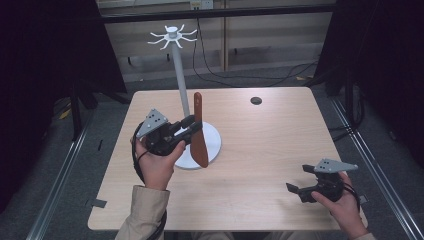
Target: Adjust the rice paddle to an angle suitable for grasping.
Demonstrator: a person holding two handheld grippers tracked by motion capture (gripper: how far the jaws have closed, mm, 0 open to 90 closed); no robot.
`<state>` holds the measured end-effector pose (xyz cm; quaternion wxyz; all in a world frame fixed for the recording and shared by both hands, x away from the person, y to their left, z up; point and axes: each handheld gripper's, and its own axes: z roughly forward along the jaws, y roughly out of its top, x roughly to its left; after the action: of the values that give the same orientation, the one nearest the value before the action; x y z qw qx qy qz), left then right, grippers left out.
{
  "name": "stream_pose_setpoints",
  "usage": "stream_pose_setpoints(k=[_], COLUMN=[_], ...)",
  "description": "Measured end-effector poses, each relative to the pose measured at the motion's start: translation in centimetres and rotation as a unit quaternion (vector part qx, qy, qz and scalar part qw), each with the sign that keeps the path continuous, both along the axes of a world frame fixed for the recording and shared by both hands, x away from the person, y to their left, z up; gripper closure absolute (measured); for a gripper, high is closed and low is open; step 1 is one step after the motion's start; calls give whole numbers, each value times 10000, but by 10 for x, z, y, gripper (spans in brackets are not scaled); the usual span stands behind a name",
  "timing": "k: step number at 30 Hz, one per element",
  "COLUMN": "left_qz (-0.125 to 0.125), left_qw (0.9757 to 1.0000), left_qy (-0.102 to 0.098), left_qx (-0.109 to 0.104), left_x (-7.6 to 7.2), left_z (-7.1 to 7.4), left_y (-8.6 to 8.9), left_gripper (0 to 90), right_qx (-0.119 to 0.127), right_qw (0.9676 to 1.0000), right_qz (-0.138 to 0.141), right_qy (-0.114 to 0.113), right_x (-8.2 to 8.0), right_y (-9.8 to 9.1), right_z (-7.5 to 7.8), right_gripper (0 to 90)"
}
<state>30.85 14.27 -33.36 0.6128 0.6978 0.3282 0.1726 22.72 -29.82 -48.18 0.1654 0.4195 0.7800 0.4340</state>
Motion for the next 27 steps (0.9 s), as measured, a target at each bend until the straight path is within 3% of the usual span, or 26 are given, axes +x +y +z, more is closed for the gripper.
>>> stream_pose_setpoints(k=[6, 8, 23, 27], left_qz=[70, 59, 211, 291], left_qw=[9998, 9999, 9995, 9987], left_qy=[-88, -90, -169, -292], left_qx=[-134, -75, -183, -308], left_x=[0, 0, 1, 1], left_z=[11, 13, 37, 43], left_y=[6, 7, 17, 20], left_gripper=[664, 664, 664, 664], right_qx=[-10, -7, -8, 6], right_qw=[10000, 10000, 10000, 10000], right_qz=[11, 11, 13, 1], right_qy=[0, 0, -20, -21], right_x=[0, 0, 0, 0], right_y=[2, 2, 2, 2], right_z=[0, 0, 0, 1], right_gripper=[52, 52, 52, 52])
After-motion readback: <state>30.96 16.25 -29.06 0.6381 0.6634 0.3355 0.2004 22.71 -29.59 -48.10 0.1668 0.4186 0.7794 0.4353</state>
